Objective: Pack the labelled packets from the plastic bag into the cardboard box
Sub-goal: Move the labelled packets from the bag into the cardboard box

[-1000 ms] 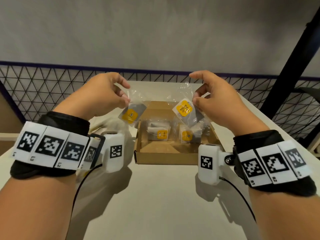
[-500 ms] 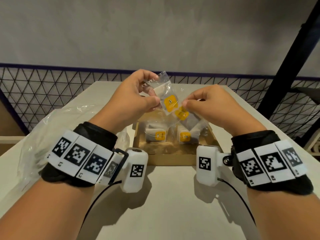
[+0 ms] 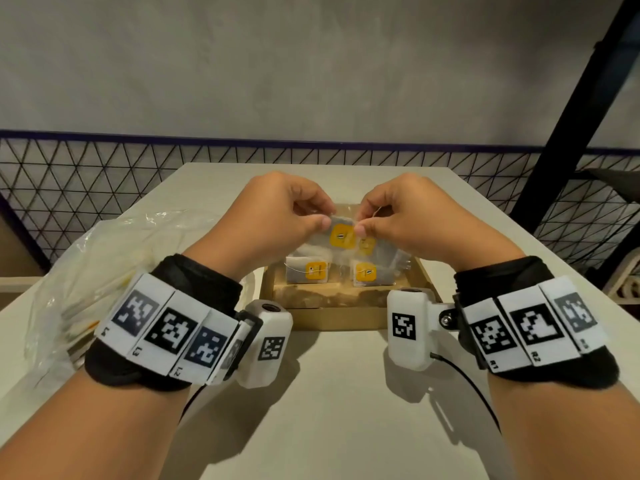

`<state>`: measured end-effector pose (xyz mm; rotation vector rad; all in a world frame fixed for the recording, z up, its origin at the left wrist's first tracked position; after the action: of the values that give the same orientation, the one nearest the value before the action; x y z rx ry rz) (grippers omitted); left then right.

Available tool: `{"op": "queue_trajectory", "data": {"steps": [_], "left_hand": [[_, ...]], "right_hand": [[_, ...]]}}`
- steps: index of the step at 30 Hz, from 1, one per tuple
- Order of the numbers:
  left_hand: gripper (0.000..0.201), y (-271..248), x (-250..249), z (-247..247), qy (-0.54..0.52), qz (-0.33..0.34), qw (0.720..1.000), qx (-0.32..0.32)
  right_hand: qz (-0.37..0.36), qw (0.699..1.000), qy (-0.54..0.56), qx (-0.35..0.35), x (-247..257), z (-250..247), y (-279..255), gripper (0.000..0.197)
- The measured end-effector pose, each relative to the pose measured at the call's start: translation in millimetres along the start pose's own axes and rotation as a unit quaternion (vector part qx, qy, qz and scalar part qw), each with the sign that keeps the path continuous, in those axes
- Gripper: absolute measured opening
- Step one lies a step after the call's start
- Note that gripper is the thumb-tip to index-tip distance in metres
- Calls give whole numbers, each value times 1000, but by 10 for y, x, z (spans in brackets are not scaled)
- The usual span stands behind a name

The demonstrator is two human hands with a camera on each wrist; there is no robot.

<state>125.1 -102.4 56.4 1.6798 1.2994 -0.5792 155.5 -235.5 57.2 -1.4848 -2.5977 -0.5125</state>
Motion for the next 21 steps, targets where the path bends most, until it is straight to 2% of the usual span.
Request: {"op": "queue_trajectory", "data": {"steps": [3,8,15,21], "left_hand": [[7,-8,-2,26,35,-2,999,5],[17,-7,26,59,77,-10,997,22],[21,27,123,-29,92,8,996,-15],[13,37,217,33,109,-2,994,10]], "right_hand": [[3,1000,3,-3,-14,-2,-3,5],[-4,1000,14,-2,-7,22,5,4],[7,1000,-27,-9,-143,61,24,27],[8,998,-54,8,-203,132,40,25]]}}
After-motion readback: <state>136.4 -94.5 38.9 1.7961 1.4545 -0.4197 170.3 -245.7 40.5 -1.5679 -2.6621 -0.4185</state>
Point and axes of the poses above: each hand's wrist, its own y-axis towards the middle knuckle, its own z-axis out of the palm, x = y × z, the point moved 7 cm from there along y, towards the middle knuckle, and after that the axes turned 15 degrees about -y, right-handed, at the moved point
